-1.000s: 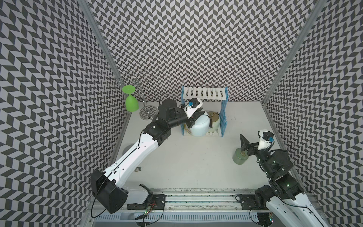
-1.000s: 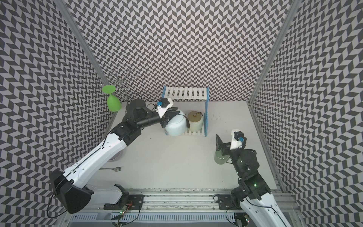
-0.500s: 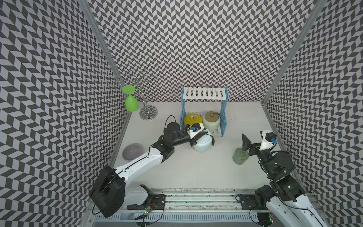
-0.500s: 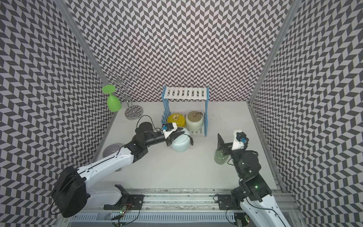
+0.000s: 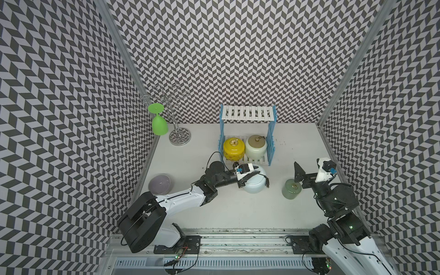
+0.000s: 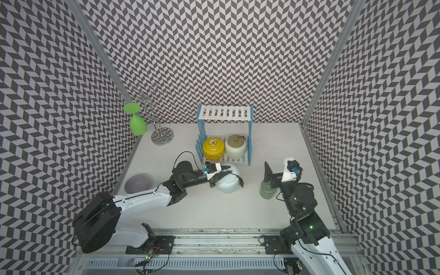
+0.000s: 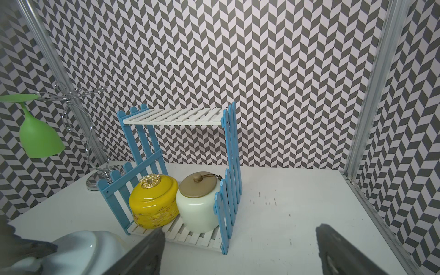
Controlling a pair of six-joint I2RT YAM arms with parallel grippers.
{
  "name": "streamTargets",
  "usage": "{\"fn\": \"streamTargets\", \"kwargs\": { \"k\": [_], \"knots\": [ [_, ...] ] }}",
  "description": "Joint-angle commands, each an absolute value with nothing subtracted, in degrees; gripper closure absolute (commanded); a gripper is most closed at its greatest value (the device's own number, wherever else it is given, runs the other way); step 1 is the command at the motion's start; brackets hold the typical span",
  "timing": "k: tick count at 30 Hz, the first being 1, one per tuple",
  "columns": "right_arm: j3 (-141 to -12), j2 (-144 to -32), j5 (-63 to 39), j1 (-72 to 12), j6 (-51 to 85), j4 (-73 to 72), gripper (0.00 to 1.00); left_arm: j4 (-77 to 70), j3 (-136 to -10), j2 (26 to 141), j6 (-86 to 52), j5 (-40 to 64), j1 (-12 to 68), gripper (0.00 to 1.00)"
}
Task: Remove the tea canisters from the shelf
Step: Place the tea canister at the center of the board.
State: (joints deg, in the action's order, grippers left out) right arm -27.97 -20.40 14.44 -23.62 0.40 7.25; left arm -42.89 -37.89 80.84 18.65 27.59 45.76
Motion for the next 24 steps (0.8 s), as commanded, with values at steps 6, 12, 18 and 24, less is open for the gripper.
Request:
{"fn": "streamTargets", "kwargs": {
  "k": [6, 12, 18, 24],
  "knots": [
    [-27.16, -18.60, 13.47, -23.79, 0.17, 3.73, 0.00, -55.63, -42.81, 86.02, 19.07, 24.98, 48.64, 1.00],
    [-27.07, -18.46, 13.02, -23.90, 0.24, 3.64, 0.00, -57.01, -44.43, 90.40, 18.53, 23.47, 50.09, 1.00],
    [-27.04, -18.38, 13.38, -23.91, 0.18, 3.78, 0.00, -58.20, -45.02, 93.35, 18.40, 21.94, 51.06, 1.00],
    [-26.98, -18.03, 13.78, -23.90, 0.13, 3.78, 0.00, -59.93, -45.11, 95.61, 17.87, 20.98, 52.07, 1.00]
  ]
}}
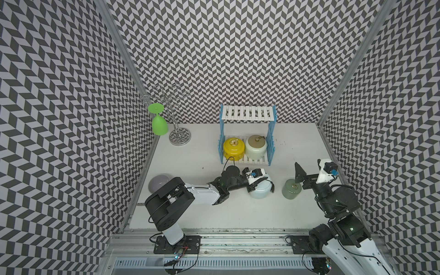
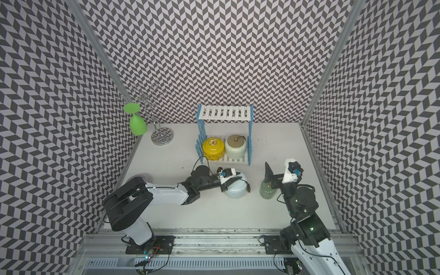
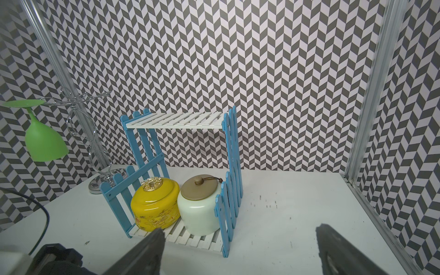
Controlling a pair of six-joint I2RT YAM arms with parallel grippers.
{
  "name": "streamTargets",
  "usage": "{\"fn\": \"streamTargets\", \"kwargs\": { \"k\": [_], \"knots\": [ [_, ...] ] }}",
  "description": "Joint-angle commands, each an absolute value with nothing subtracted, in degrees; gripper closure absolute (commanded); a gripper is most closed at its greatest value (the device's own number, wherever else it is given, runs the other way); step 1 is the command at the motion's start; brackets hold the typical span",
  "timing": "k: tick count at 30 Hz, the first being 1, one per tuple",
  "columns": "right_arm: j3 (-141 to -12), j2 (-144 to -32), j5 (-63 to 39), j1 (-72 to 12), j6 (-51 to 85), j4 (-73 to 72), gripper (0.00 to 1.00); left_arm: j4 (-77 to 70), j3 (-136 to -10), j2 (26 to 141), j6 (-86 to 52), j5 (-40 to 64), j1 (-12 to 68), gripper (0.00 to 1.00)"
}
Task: Remove the tea canisters from the shelf
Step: Place the tea canister at the center of the board.
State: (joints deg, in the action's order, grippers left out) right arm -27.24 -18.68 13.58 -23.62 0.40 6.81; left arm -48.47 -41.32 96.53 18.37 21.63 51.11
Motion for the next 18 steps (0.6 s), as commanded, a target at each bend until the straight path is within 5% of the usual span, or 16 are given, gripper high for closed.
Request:
{"fn": "streamTargets", "kwargs": {
  "k": [1, 18],
  "knots": [
    [-26.98, -18.13, 13.54, -23.89, 0.17, 3.78, 0.00, -60.23, -44.99, 95.73, 17.47, 20.84, 52.25, 1.00],
    [-26.89, -17.35, 12.86, -23.96, 0.13, 3.76, 0.00, -61.96, -44.72, 99.99, 17.49, 17.98, 54.23, 1.00]
  ]
}}
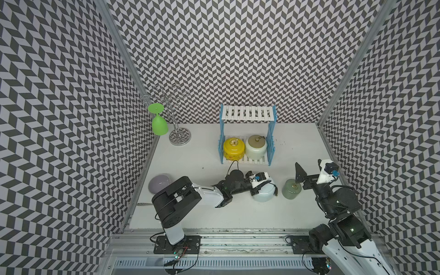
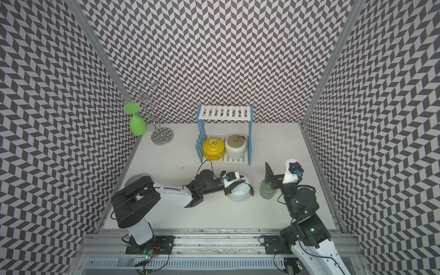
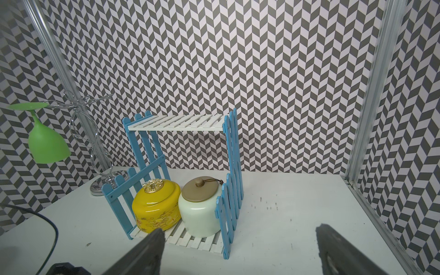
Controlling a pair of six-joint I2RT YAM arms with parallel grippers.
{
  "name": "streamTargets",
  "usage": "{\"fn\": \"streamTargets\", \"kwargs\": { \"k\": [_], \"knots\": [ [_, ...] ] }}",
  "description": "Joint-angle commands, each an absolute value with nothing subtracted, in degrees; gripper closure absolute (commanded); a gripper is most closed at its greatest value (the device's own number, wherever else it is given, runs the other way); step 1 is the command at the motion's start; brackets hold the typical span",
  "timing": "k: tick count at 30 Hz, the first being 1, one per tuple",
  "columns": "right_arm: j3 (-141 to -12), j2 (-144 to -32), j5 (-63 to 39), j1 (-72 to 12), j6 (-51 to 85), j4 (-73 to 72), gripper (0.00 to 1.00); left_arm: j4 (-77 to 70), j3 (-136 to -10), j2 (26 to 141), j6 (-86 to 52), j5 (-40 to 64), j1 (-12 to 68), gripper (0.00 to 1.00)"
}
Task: Remove the tea canisters from the shelf
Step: Place the tea canister at the center of the board.
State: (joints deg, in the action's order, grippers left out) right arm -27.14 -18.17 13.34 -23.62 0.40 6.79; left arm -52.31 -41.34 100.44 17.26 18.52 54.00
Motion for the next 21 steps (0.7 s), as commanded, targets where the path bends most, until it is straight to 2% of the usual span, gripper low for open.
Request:
{"fn": "streamTargets", "kwargs": {
  "k": [1, 11, 18, 21],
  "knots": [
    [-26.89, -17.30, 13.06, -23.96, 0.11, 3.75, 0.00, -61.81, -44.88, 100.41, 17.47, 17.98, 54.23, 1.00],
    [-26.89, -17.49, 12.83, -23.99, 0.15, 3.79, 0.01, -61.05, -46.06, 102.05, 17.32, 16.39, 54.84, 0.99],
    [-26.84, -17.53, 12.90, -23.99, 0.17, 3.79, 0.00, -61.43, -44.25, 100.11, 17.16, 15.31, 55.13, 0.39],
    [-26.98, -17.57, 12.83, -23.99, 0.15, 3.89, 0.00, -62.41, -42.47, 98.90, 17.38, 15.49, 55.11, 0.27]
  ]
}}
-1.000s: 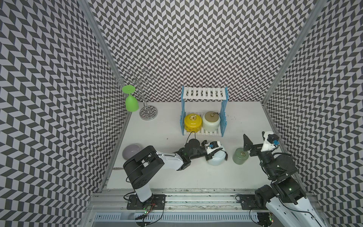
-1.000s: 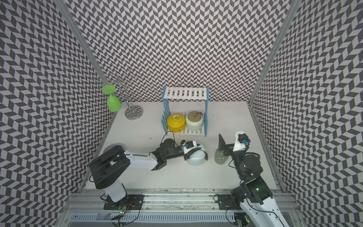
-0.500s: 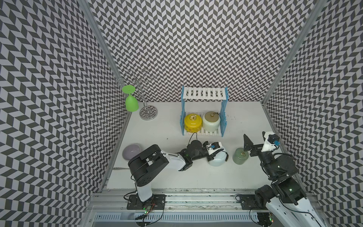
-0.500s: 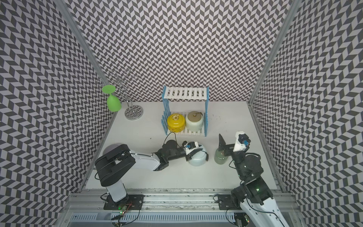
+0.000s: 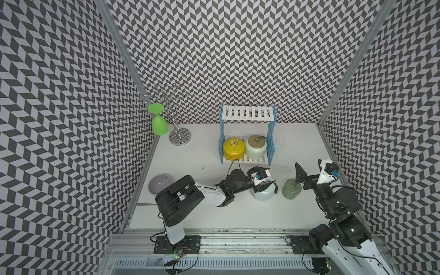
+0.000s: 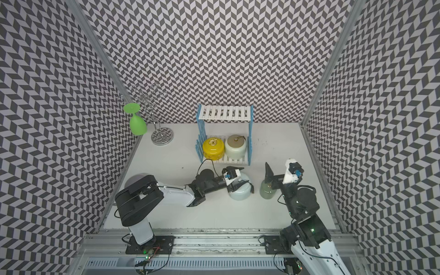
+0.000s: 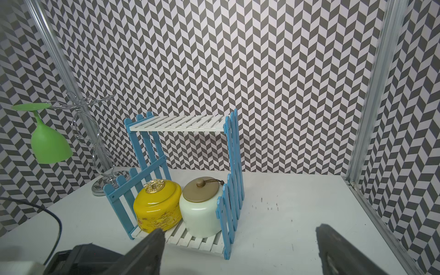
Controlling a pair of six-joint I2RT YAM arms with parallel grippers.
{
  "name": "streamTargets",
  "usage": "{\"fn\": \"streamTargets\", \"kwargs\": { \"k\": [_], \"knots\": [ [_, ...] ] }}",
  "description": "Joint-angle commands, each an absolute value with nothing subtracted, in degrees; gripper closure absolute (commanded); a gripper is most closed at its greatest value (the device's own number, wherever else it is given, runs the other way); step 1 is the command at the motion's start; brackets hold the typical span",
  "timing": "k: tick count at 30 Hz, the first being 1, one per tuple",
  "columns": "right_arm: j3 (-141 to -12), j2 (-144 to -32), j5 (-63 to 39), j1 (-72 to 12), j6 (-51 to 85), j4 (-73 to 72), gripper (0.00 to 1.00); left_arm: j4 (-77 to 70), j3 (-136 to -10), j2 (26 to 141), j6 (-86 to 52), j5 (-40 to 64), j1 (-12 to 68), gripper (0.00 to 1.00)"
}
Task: Remove the tea canisters from the shelf
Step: Place the tea canister at the center of the board.
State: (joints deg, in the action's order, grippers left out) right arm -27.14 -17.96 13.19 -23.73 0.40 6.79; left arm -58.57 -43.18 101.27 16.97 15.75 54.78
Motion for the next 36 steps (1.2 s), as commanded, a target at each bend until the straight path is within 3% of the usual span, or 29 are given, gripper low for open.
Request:
{"fn": "streamTargets", "kwargs": {
  "k": [1, 19, 36],
  "knots": [
    [-26.98, -17.58, 13.11, -23.99, 0.11, 3.95, 0.00, -62.45, -41.97, 98.39, 17.45, 15.64, 55.18, 0.26],
    [-28.20, -23.22, 8.82, -23.99, 0.57, 4.07, 0.00, -51.48, -31.37, 78.76, 16.65, 15.95, 52.67, 0.11],
    [-35.20, -37.28, -1.24, -24.38, 4.88, -1.70, 0.00, -28.28, -27.16, 53.68, 18.08, 22.04, 34.58, 0.00]
  ]
}}
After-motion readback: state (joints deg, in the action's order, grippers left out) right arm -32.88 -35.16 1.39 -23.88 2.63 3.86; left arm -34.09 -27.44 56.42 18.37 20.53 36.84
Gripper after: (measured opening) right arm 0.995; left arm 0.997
